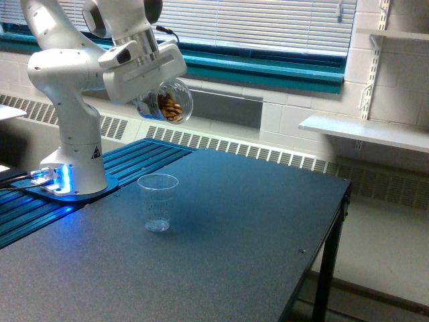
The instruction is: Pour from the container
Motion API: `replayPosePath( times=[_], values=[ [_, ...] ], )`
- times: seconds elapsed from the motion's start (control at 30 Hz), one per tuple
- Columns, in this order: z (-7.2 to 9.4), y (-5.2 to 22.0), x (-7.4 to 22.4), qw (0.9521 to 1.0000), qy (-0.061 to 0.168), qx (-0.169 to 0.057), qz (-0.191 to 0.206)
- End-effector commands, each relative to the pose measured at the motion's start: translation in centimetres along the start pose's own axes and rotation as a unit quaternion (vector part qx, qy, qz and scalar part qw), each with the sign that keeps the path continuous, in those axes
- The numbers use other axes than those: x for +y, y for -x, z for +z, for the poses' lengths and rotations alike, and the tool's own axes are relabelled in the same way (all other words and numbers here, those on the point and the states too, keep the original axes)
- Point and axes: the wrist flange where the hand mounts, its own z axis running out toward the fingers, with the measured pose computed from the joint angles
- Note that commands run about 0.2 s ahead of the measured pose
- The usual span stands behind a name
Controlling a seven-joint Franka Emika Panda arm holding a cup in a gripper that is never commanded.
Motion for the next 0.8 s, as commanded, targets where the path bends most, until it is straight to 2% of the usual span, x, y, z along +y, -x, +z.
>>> replayPosePath(
  times=[0.03, 0.6, 0.8],
  values=[
    [1.5, 0.3, 1.1, 0.9997, 0.018, -0.015, -0.003],
    [1.2, -0.8, 2.5, 0.9992, 0.020, -0.011, 0.033],
    [1.8, 0.0, 2.2, 0.9990, 0.022, -0.028, 0.029]
  ],
)
